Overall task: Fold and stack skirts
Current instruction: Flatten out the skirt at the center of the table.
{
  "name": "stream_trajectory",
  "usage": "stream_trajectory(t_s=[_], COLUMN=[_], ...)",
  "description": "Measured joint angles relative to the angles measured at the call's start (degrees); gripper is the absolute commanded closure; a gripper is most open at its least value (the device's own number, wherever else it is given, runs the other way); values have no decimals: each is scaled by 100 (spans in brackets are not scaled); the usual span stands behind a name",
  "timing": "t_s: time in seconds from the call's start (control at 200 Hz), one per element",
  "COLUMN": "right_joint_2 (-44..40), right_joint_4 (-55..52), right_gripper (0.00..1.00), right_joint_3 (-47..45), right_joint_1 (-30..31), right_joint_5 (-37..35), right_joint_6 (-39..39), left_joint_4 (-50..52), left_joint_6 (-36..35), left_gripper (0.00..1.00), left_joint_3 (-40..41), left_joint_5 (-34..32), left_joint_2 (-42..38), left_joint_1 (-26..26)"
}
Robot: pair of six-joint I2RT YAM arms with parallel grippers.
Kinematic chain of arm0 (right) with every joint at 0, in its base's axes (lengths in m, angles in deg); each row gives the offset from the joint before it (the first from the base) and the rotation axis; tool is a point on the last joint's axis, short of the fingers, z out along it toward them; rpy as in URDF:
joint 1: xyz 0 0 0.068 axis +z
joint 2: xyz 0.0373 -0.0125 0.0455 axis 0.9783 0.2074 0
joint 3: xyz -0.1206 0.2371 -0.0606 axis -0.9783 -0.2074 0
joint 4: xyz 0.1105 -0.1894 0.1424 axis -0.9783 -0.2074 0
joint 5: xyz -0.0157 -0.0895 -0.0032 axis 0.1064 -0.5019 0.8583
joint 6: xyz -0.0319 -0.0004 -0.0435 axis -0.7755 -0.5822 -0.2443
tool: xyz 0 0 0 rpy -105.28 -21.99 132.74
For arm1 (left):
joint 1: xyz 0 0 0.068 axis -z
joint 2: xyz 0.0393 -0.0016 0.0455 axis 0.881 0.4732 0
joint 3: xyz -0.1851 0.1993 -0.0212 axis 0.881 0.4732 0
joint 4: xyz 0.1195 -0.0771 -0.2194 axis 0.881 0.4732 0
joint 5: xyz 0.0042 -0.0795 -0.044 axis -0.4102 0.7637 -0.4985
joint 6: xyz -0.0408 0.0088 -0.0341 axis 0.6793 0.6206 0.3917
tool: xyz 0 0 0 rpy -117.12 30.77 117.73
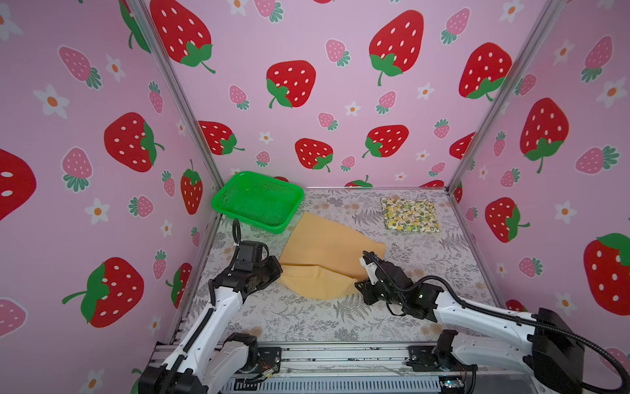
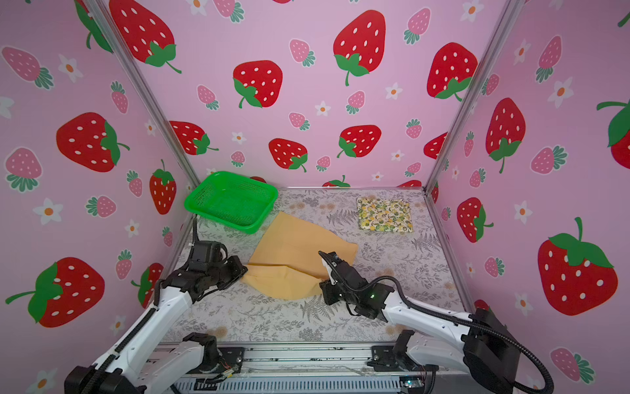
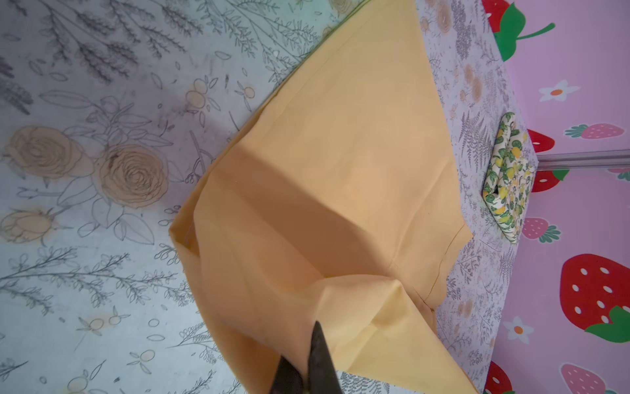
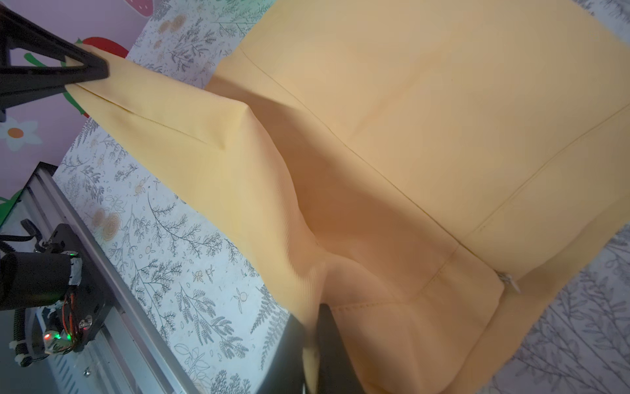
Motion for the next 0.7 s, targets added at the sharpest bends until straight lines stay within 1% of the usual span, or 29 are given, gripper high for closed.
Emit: stream_trajectory(t_s=[0.05, 0.06, 0.125, 0.155, 0.165, 0.185, 0.23, 0.29, 0.33, 0.37, 0.43, 0.45, 0.52, 0.59, 0.7], right_joint_2=[0, -2, -22, -46, -57, -72, -151, -269, -337, -382, -382, -372, -260, -24, 481], right_joint_4=[11, 13, 37, 39, 33, 31, 13, -33, -94, -153, -262, -299, -415, -457, -448], right_gripper=[68, 66, 53, 49, 45, 41, 33, 18, 9, 0, 0, 0, 0, 0, 0], right_joint_3=[-17, -17, -22, -22, -22, -22, -22, 2, 52, 129, 321, 382, 658, 922, 1169], right_joint_1=[59, 68, 111, 114, 116, 118, 122, 127, 133, 136, 138, 136, 61, -96, -612], right_joint_5=[-24, -31, -66, -81, -83, -98, -153, -254, -352, -470, -737, -807, -1104, -1305, -1458], right_joint_6=[9, 61, 81, 90, 103, 63, 107, 61, 44, -26, -127, -188, -310, -448, -664], left_joint_4=[57, 76, 212, 286, 326, 367, 455, 601, 695, 769, 850, 850, 833, 706, 317], left_joint_6=[83, 101, 186, 267, 223, 326, 358, 437, 466, 487, 505, 566, 588, 564, 492], left_gripper=[95, 91, 75, 69, 68, 66, 64, 56, 53, 45, 25, 21, 16, 12, 7], left_joint_3=[144, 164, 286, 317, 323, 337, 354, 356, 356, 356, 356, 356, 354, 352, 240], left_joint_5=[-63, -74, -133, -157, -170, -208, -243, -297, -326, -343, -393, -420, -448, -407, -214], left_joint_2=[-243, -282, -575, -704, -763, -848, -1045, -1303, -1484, -1648, -1853, -1904, -1923, -1659, -682], left_joint_1=[0, 0, -2, -2, -2, -2, -2, -7, -9, -9, -9, -9, -11, -11, -11])
